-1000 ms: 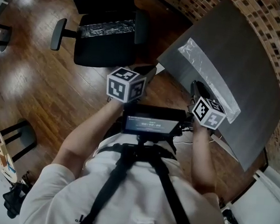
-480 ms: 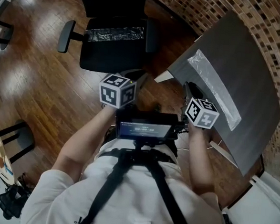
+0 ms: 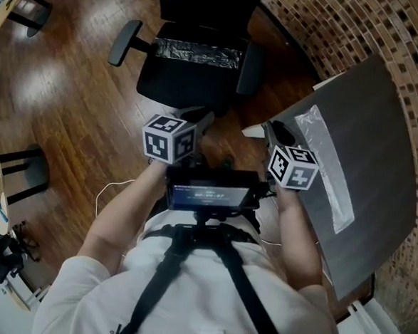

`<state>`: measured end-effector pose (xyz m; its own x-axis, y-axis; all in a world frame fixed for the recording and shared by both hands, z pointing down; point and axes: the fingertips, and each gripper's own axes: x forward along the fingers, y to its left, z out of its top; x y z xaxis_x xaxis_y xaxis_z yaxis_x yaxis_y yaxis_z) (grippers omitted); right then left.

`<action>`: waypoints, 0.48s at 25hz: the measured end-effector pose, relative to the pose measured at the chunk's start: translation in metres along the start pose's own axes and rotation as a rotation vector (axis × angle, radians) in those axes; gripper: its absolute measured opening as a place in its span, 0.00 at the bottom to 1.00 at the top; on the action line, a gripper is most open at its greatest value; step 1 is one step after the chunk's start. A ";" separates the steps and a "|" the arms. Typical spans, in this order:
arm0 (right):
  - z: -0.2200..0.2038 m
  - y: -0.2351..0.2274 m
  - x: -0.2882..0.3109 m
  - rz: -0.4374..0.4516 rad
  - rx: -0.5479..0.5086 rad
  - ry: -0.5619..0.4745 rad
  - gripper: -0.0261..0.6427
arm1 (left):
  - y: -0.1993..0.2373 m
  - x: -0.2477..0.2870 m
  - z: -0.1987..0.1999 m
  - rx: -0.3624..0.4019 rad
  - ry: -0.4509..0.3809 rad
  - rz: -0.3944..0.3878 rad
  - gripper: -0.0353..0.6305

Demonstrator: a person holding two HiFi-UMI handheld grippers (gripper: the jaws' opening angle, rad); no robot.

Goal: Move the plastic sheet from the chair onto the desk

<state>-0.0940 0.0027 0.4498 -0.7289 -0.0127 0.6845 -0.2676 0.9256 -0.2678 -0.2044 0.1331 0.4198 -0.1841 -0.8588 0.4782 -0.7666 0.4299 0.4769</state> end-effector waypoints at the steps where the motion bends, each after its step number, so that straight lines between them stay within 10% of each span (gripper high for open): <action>1: 0.003 0.002 0.008 0.017 -0.014 0.004 0.16 | 0.005 0.000 0.002 -0.003 -0.003 0.018 0.11; 12: 0.026 0.041 0.085 0.093 -0.089 0.082 0.16 | 0.084 0.008 0.012 -0.059 -0.025 0.109 0.11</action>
<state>-0.1836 0.0298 0.4793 -0.6933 0.1025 0.7133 -0.1412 0.9513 -0.2739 -0.2779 0.1592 0.4548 -0.2800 -0.8125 0.5113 -0.7038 0.5360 0.4662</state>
